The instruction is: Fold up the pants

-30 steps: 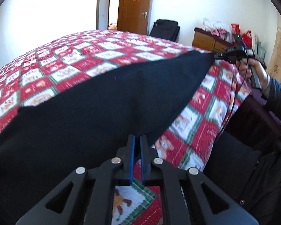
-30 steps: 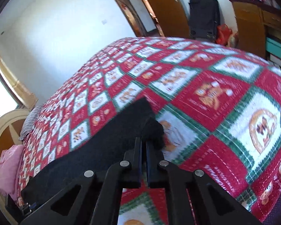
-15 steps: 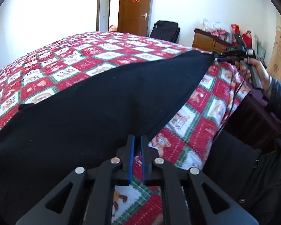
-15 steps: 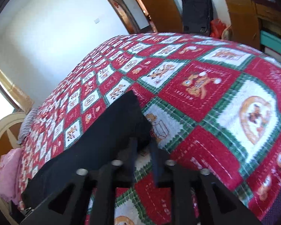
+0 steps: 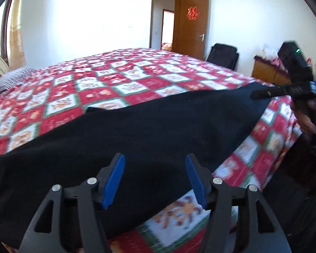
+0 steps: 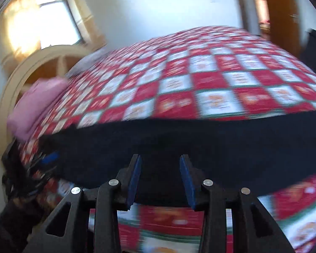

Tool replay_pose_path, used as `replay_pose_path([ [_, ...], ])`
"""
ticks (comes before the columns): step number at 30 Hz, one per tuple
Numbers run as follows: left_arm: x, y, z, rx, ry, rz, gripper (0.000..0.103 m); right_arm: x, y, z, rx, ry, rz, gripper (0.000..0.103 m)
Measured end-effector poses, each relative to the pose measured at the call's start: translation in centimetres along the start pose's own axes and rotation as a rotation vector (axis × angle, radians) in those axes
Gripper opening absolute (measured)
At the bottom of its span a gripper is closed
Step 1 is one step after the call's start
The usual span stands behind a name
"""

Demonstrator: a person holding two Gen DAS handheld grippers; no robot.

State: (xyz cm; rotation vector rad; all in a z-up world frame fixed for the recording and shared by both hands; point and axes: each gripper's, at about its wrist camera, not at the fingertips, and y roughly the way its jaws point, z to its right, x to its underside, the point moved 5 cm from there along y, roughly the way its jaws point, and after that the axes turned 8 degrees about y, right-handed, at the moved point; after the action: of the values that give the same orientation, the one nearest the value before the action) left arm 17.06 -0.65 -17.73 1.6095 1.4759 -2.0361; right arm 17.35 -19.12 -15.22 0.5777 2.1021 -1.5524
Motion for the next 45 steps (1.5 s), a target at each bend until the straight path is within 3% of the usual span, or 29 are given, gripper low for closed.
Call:
replay_pose_path([
  [3,0.8,-0.8,-1.8,-0.103,0.016,-0.013,0.063,3.1,3.3,-5.8,-0.011,-0.236,-0.091,0.04],
  [6,2.4,-1.8,-6.0,-0.19,-0.066,-0.035,0.064,5.4,5.0,-8.2,0.045,-0.405,-0.107,0.04],
  [8,3.9,-2.1,-8.6,-0.204,-0.165,-0.057,0.064,5.8,5.7,-7.7,0.069,-0.41,-0.129,0.039],
  [10,4.7,-2.4,-9.8,-0.17,-0.23,-0.032,0.064,5.6,5.9,-6.8,0.094,-0.391,-0.129,0.007],
  [12,4.9,-2.8,-10.2,-0.138,-0.257,-0.009,0.064,5.6,5.2,-6.1,0.084,-0.368,-0.13,0.002],
  [16,4.8,-2.4,-9.9,-0.157,-0.233,-0.005,0.064,6.7,4.3,-6.5,0.104,-0.422,-0.133,0.001],
  [21,4.5,-2.7,-9.9,-0.143,-0.281,0.023,0.07,7.2,5.2,-5.9,0.117,-0.422,-0.155,0.0],
  [27,3.7,-3.4,-8.7,-0.12,-0.301,0.057,0.075,6.8,3.4,-7.3,0.065,-0.452,-0.125,0.004],
  [29,3.0,-3.3,-8.0,-0.096,-0.295,0.083,0.079,6.2,3.4,-7.7,0.038,-0.436,-0.13,0.017],
  [31,2.8,-3.0,-7.5,-0.101,-0.268,0.079,0.079,5.0,3.4,-8.1,-0.005,-0.405,-0.131,0.045],
  [35,3.6,-1.1,-6.6,-0.083,-0.266,0.031,0.08,1.4,4.2,-9.9,-0.068,-0.388,-0.103,0.045],
  [37,3.8,-0.8,-5.6,-0.106,-0.201,0.036,0.092,-1.2,5.6,-11.2,-0.108,-0.355,-0.108,0.045],
  [41,4.3,-0.3,-4.1,-0.18,-0.104,0.008,0.095,-5.9,9.0,-13.4,-0.194,-0.224,-0.132,0.045],
  [45,4.4,-0.8,-4.6,-0.162,-0.155,0.04,0.095,-8.9,14.0,-15.3,-0.239,-0.099,-0.196,0.045],
])
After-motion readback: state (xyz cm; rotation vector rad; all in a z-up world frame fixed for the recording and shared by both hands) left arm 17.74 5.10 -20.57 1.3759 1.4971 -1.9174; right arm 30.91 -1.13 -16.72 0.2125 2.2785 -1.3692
